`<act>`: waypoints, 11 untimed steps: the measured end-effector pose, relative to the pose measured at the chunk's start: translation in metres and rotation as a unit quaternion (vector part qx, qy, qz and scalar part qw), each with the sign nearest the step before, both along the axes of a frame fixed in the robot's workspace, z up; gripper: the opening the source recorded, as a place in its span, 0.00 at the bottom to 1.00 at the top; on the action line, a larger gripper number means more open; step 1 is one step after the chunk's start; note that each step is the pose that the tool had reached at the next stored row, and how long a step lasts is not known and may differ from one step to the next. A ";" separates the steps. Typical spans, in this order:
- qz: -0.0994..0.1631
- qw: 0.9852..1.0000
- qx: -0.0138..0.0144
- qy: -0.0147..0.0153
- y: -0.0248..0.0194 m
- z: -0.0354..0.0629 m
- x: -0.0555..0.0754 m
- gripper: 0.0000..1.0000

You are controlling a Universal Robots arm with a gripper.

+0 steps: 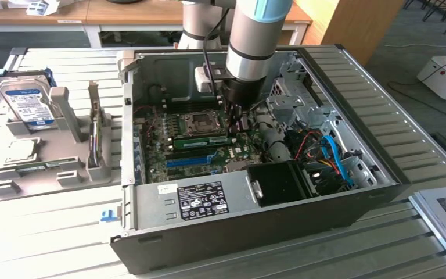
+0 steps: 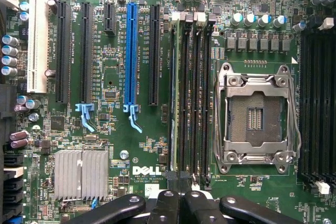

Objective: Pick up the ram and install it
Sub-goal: 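Press down the ram until it locks into place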

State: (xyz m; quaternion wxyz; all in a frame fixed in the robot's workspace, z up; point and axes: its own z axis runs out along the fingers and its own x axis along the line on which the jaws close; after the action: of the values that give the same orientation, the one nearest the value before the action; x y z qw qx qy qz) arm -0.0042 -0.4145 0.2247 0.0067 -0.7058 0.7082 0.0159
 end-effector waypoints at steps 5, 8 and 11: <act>0.000 1.000 0.000 0.000 0.0000 -0.0006 0.000 0.10; 0.000 1.000 0.000 0.000 0.0000 -0.0010 0.000 0.10; 0.000 1.000 0.000 0.000 0.0000 -0.0010 0.000 0.10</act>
State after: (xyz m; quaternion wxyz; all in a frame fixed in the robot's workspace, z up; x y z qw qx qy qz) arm -0.0040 -0.4145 0.2237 0.0067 -0.7058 0.7082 0.0159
